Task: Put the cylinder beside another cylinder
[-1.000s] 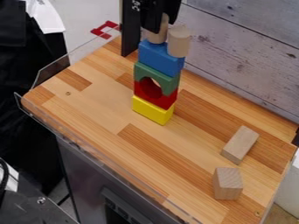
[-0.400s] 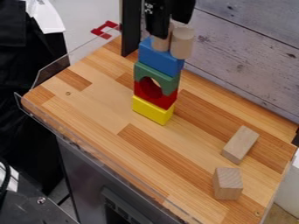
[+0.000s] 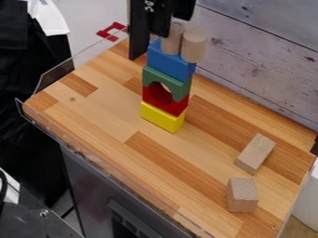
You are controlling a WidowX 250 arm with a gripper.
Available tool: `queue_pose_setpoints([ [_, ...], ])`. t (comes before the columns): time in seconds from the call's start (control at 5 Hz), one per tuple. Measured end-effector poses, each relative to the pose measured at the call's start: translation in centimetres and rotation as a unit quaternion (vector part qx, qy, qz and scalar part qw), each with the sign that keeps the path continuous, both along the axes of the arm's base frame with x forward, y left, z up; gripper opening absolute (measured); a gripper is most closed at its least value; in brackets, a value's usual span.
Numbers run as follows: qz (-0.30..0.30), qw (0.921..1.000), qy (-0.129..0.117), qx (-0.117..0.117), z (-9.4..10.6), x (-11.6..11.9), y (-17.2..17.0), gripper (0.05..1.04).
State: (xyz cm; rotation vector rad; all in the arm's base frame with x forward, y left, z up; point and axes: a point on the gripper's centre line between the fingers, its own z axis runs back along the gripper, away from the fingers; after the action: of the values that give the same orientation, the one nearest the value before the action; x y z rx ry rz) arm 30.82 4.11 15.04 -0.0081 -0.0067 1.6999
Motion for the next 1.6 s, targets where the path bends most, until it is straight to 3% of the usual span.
queue_pose_setpoints([
  [0.2, 0.002, 0.9999, 0.000, 0.014, 0.9, 0.0, 0.5, 0.999],
  [0.4, -0.001, 0.9989, -0.004, 0.047, 3.5, -1.3, -0.3, 0.999],
  [0.8, -0.066, 0.9950, 0.006, 0.075, 8.1, -6.4, -5.8, 0.999],
  [1.0, -0.114, 0.9925, 0.015, 0.043, 6.9, -8.1, -8.2, 0.999],
  [1.2, -0.158, 0.9873, 0.016, -0.002, 3.5, -8.3, -9.7, 0.999],
  [1.4, -0.198, 0.9796, 0.021, -0.023, 0.9, -7.7, -10.6, 0.999],
  [1.6, -0.209, 0.9779, 0.003, -0.014, -0.7, -6.2, -11.3, 0.999],
])
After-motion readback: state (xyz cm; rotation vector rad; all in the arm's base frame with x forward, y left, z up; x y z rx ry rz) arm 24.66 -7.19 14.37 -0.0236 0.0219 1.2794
